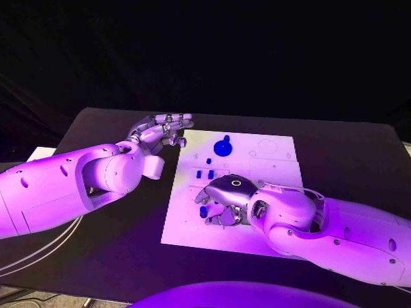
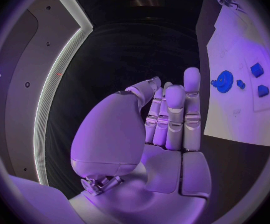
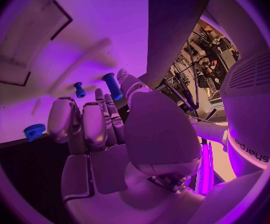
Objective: Assemble the parts on the task board
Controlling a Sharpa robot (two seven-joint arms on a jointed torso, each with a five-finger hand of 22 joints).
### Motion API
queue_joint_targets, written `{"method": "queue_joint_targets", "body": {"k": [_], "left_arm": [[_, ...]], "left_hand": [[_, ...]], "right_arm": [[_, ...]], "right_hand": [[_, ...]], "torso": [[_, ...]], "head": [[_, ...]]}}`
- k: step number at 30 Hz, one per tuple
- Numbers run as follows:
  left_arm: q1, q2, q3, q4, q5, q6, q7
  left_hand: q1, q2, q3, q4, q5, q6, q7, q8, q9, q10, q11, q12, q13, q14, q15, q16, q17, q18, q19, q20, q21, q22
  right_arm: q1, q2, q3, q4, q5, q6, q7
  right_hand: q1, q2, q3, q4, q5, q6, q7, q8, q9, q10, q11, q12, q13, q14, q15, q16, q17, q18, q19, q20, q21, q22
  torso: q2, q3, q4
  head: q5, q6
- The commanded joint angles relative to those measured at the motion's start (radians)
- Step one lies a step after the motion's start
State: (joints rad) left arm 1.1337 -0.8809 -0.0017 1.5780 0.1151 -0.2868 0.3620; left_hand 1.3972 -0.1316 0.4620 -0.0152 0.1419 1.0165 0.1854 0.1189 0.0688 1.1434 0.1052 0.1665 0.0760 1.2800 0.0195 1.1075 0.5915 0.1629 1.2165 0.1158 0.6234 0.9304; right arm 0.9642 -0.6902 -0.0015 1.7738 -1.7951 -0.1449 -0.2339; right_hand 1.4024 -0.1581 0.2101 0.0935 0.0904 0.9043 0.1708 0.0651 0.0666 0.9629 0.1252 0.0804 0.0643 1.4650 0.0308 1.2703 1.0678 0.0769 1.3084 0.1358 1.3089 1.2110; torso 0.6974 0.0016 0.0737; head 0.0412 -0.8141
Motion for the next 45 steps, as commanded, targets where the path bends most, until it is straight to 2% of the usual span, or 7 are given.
{"method": "queue_joint_targets", "body": {"k": [1, 12, 19, 26, 28, 36, 45], "left_arm": [[0.0, 0.0, 0.001, 0.003, 0.003, 0.02, 0.002], [0.0, -0.005, 0.0, 0.002, 0.003, 0.022, 0.0], [0.0, -0.006, 0.0, 0.005, 0.003, 0.023, -0.002], [0.0, -0.01, -0.001, 0.015, 0.002, 0.024, -0.002], [0.0, -0.011, -0.001, 0.016, 0.002, 0.025, -0.002], [0.0, -0.008, -0.001, 0.014, 0.001, 0.029, -0.003], [0.0, -0.009, -0.002, 0.011, 0.001, 0.03, -0.004]], "left_hand": [[-0.002, 0.009, -0.004, -0.005, 0.0, -0.009, 0.001, 0.005, 0.0, -0.007, 0.003, 0.006, 0.0, -0.007, -0.002, -0.003, -0.001, 0.017, -0.007, 0.0, -0.003, -0.001], [-0.002, 0.009, -0.004, -0.005, 0.0, -0.009, 0.001, 0.005, 0.0, -0.007, 0.003, 0.006, 0.0, -0.007, -0.002, -0.003, -0.001, 0.017, -0.007, 0.0, -0.003, -0.001], [-0.002, 0.009, -0.004, -0.005, 0.0, -0.009, 0.001, 0.005, 0.0, -0.007, 0.003, 0.006, 0.0, -0.007, -0.002, -0.003, -0.001, 0.017, -0.007, 0.0, -0.003, -0.001], [-0.002, 0.009, -0.004, -0.005, 0.0, -0.009, 0.001, 0.005, 0.0, -0.007, 0.003, 0.006, 0.0, -0.007, -0.002, -0.003, -0.001, 0.017, -0.007, 0.0, -0.003, -0.001], [-0.002, 0.009, -0.004, -0.005, 0.0, -0.009, 0.001, 0.005, 0.0, -0.007, 0.003, 0.006, 0.0, -0.007, -0.002, -0.003, -0.001, 0.017, -0.007, 0.0, -0.003, -0.001], [-0.002, 0.009, -0.004, -0.005, 0.0, -0.009, 0.001, 0.005, 0.0, -0.007, 0.003, 0.006, 0.0, -0.007, -0.002, -0.003, -0.001, 0.017, -0.007, 0.0, -0.003, -0.001], [-0.002, 0.009, -0.004, -0.005, 0.0, -0.009, 0.001, 0.005, 0.0, -0.007, 0.003, 0.006, 0.0, -0.007, -0.002, -0.003, -0.001, 0.017, -0.007, 0.0, -0.003, -0.001]], "right_arm": [[0.0, -0.007, 0.0, 0.011, 0.002, -0.085, 0.014], [0.009, -0.15, 0.031, 0.114, 0.089, -0.195, 0.011], [0.05, -0.326, 0.042, 0.187, 0.291, -0.152, -0.114], [0.053, -0.472, 0.029, 0.249, 0.343, -0.145, -0.285], [0.05, -0.499, 0.024, 0.264, 0.34, -0.145, -0.325], [0.039, -0.535, 0.016, 0.294, 0.281, -0.126, -0.415], [0.018, -0.518, 0.013, 0.299, 0.232, -0.088, -0.456]], "right_hand": [[0.006, 0.016, -0.022, 0.0, 0.007, -0.003, -0.001, -0.001, 0.002, -0.002, -0.001, 0.008, 0.001, 0.015, 0.004, -0.006, -0.004, 0.016, 0.002, 0.004, -0.004, 0.0], [0.025, 0.048, -0.062, 0.0, 0.041, 0.047, -0.001, 0.005, 0.007, 0.072, -0.015, 0.052, 0.003, 0.017, -0.006, -0.004, -0.004, 0.014, 0.012, -0.005, 0.001, 0.006], [-0.021, 0.056, -0.084, 0.053, 0.077, 0.11, -0.018, 0.025, 0.013, 0.314, -0.057, 0.16, 0.046, 0.038, -0.037, 0.046, 0.063, -0.008, 0.08, -0.027, 0.072, 0.098], [-0.11, 0.037, -0.179, 0.149, 0.161, 0.141, -0.059, 0.049, 0.018, 0.457, -0.1, 0.364, 0.248, 0.053, -0.077, 0.099, 0.135, -0.036, 0.155, -0.071, 0.155, 0.207], [-0.074, 0.056, -0.241, 0.2, 0.202, 0.124, -0.07, 0.057, 0.025, 0.368, -0.106, 0.618, 0.576, 0.051, -0.077, 0.119, 0.157, -0.038, 0.162, -0.085, 0.169, 0.225], [-0.12, 0.094, -0.325, 0.196, 0.2, 0.154, -0.069, 0.099, 0.052, 0.406, -0.106, 0.887, 0.905, 0.057, -0.081, 0.145, 0.198, -0.045, 0.175, -0.074, 0.184, 0.247], [-0.15, 0.106, -0.367, 0.198, 0.197, 0.168, -0.076, 0.123, 0.075, 0.421, -0.111, 0.965, 1.009, 0.059, -0.084, 0.156, 0.214, -0.046, 0.178, -0.076, 0.187, 0.252]], "torso": [[0.001, 0.001, 0.0008], [-0.001, 0.0007, -0.0038], [-0.004, -0.0007, -0.0081], [-0.005, -0.0014, -0.0206], [-0.006, -0.0016, -0.0246], [-0.008, -0.0017, -0.0252], [-0.007, -0.0021, -0.0268]], "head": [[-0.004, 0.002], [-0.022, 0.012], [-0.07, 0.024], [-0.089, 0.032], [-0.09, 0.032], [-0.098, 0.032], [-0.095, 0.03]]}}
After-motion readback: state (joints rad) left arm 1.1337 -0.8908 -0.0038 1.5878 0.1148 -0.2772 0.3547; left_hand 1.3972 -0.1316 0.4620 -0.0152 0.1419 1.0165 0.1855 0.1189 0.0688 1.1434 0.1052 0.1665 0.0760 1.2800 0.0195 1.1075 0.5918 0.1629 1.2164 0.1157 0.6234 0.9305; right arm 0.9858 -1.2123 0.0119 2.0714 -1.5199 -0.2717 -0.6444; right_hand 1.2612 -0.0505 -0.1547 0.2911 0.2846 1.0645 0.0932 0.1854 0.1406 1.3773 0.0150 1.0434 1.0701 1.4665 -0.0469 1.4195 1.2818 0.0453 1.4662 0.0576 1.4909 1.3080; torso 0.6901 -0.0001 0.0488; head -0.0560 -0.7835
